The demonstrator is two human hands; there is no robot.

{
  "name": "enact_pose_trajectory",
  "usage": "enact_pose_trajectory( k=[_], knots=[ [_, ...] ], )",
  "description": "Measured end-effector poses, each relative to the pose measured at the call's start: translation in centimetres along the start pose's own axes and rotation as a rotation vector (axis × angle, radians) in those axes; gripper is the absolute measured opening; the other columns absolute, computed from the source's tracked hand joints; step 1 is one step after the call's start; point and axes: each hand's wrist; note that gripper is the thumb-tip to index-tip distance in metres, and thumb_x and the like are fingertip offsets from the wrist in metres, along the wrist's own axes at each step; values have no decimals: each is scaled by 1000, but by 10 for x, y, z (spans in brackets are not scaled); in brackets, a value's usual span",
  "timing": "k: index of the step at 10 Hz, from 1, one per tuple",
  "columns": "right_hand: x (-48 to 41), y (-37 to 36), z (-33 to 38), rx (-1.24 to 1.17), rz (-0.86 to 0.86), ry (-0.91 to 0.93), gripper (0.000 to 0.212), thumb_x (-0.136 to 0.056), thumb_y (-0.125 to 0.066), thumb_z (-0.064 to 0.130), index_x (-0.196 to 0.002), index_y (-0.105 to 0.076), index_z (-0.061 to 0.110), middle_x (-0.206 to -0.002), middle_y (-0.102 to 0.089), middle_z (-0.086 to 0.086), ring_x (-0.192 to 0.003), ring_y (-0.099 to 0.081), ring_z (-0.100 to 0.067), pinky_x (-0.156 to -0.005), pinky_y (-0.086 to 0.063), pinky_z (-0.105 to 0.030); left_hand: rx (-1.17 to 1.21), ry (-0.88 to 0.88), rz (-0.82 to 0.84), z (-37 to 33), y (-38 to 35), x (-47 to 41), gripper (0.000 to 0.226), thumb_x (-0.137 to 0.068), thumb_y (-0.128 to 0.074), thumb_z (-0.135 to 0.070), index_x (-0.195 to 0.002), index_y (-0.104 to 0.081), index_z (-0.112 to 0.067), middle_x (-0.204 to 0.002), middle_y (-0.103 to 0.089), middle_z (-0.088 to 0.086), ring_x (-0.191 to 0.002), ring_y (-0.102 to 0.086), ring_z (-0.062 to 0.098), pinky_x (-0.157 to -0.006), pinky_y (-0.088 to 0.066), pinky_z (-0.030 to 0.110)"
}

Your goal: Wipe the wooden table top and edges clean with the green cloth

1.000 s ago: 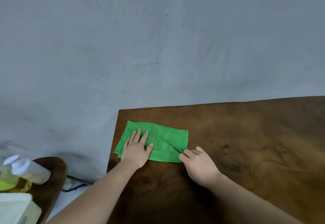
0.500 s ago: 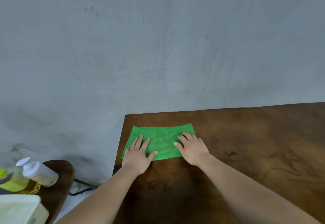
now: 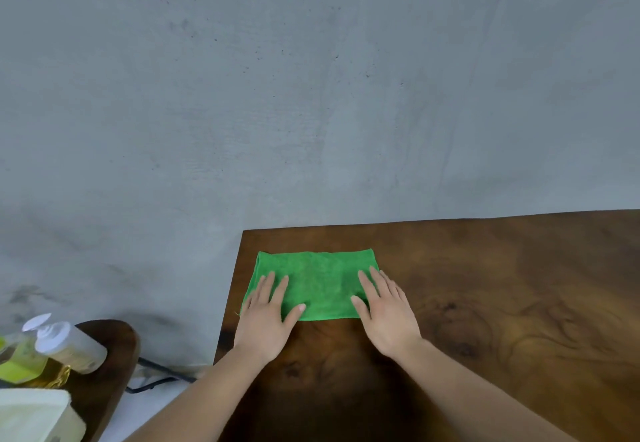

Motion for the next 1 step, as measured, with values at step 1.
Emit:
enact_pose_trajectory(
  k=[1],
  knots=[
    [39, -10, 10, -1, 39, 75, 70, -112, -15, 63, -174, -21, 30, -183, -11, 2, -168, -8, -18, -134, -2, -37, -27, -118, 48, -8, 0, 29, 87, -101, -10, -84, -176, -12, -40, -184, -4, -8, -170, -2, 17, -135, -10, 44]
  ],
)
Point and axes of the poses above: each hand's wrist, its own x-axis away from the middle knuckle, its own y-axis out of the back of the hand, z = x × y
